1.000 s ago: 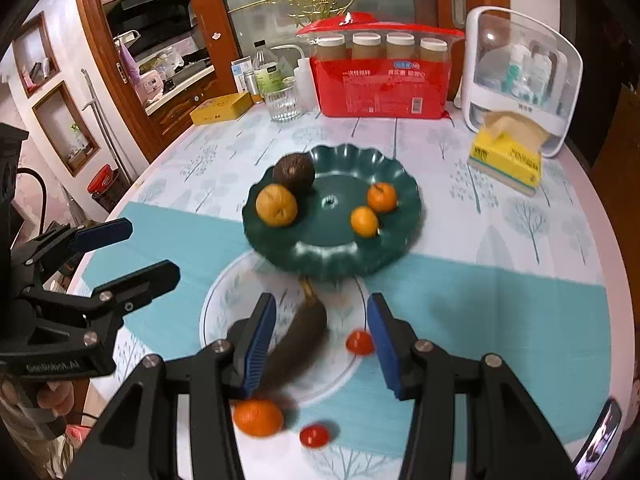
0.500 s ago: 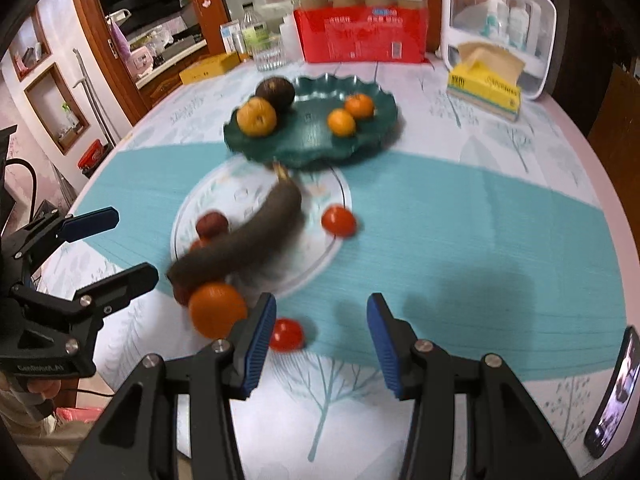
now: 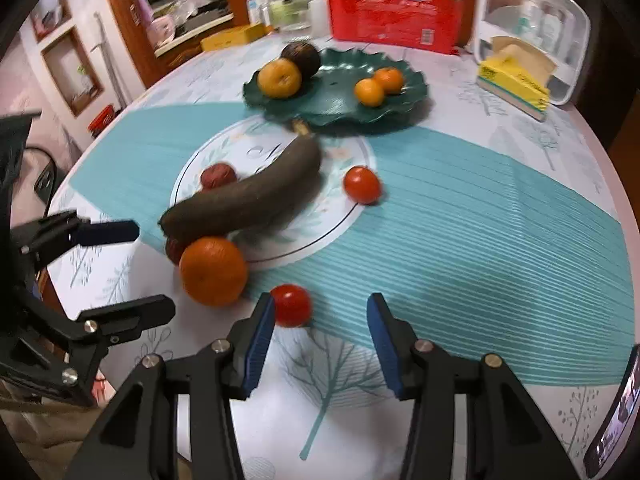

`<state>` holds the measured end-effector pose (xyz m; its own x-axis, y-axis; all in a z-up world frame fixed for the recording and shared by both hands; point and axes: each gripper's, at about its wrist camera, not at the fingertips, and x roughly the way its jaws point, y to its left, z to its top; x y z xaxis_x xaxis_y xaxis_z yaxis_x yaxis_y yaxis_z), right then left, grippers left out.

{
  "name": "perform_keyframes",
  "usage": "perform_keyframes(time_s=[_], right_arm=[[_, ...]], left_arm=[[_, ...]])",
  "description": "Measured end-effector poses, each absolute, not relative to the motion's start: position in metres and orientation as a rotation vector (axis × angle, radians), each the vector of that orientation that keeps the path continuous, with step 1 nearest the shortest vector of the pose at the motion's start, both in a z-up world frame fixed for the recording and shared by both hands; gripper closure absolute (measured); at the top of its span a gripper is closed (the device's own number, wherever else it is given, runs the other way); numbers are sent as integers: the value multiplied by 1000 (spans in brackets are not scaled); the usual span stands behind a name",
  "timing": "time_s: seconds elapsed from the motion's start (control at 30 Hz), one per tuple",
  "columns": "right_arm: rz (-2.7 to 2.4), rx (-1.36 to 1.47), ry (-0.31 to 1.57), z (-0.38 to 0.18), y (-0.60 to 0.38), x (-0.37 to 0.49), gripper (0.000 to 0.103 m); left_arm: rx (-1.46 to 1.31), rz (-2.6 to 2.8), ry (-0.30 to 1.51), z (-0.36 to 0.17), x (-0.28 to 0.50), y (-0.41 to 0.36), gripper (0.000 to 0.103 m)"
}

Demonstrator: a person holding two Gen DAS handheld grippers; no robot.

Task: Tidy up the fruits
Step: 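Move the right tool back to the white plate and grasp a cherry tomato, then carry the cherry tomato toward the green plate while the left tool grasps an orange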

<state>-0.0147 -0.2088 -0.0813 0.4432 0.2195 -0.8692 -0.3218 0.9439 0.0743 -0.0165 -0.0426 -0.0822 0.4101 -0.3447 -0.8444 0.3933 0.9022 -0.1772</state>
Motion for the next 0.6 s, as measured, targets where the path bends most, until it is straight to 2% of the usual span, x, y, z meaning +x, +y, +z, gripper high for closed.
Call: perform_keyframes(time_s=[0.2,0.23,0.33,0.6], right_arm=[[378,-165,1065,-92,-198,-14,56],[387,-168,1062,-93,-197,-13,59],[409,-166,1070,-98,-196,-11,76],[385,-131,1058,-99,-209,-14,76]], left_arm=[[28,-484,1089,-90,-13,-49,34],[26,-486,1094,-91,-12,-51,35],[23,-493,1102,-92,-10,-55,37],[47,-507,1107,-93,-11,-68,38]])
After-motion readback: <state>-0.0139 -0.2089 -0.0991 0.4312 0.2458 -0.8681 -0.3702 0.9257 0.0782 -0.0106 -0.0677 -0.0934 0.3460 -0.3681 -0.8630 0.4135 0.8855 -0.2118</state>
